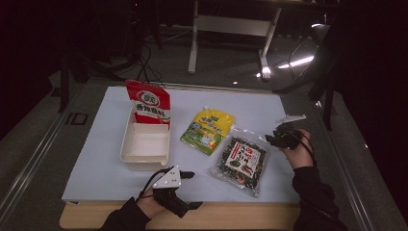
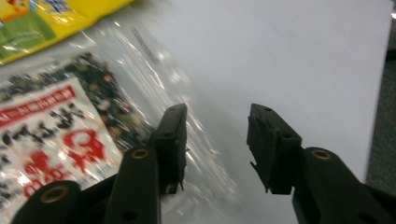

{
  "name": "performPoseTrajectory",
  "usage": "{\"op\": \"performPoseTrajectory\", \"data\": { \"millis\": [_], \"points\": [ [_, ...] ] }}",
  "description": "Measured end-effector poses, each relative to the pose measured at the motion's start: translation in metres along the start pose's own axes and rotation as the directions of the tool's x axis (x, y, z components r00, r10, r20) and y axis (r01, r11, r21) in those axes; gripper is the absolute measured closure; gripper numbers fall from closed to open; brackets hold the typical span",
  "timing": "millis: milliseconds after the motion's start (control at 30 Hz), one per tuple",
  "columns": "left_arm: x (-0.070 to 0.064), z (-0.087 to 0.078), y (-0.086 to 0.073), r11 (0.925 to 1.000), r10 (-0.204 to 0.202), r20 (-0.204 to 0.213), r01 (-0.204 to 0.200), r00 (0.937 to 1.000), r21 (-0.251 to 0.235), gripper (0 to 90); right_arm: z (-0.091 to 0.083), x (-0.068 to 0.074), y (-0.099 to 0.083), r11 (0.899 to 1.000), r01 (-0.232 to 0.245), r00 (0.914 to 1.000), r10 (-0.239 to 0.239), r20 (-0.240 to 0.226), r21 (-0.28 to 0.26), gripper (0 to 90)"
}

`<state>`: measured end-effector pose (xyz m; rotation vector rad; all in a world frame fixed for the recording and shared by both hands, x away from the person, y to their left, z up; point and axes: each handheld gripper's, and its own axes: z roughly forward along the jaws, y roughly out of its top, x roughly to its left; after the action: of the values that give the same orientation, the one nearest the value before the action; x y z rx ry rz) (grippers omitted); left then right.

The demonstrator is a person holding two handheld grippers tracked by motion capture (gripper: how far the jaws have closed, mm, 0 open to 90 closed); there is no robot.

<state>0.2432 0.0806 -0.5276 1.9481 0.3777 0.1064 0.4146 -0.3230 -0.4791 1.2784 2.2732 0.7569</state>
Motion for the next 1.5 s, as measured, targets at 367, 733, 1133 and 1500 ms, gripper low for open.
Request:
{"op": "performPoseTrajectory", "data": {
  "millis": [367,733,1133,1500],
  "points": [
    [0.002,0.000,0.000,1.0000,-0.008,0.002,0.008,1.0000,0.001,4.5,0.010,-0.025,-0.015,0.992,-0.090,0.9938,0.096,-0.056,0.089,42.0],
    [0.002,0.000,-0.001,0.9999,-0.011,0.003,0.011,0.9999,-0.001,4.6,0.028,-0.026,-0.022,0.979,-0.066,0.9794,0.101,-0.175,0.193,55.5],
    [0.002,0.000,0.000,0.9999,-0.012,0.005,0.012,0.9999,-0.002,4.6,0.014,-0.010,-0.013,0.975,0.056,0.9936,-0.033,-0.108,0.214,89.5],
    [0.003,-0.001,0.001,0.9999,-0.014,0.000,0.014,0.9999,-0.007,4.6,-0.007,-0.003,-0.006,0.982,0.096,0.9945,-0.087,-0.058,0.163,89.8]
  ]
}}
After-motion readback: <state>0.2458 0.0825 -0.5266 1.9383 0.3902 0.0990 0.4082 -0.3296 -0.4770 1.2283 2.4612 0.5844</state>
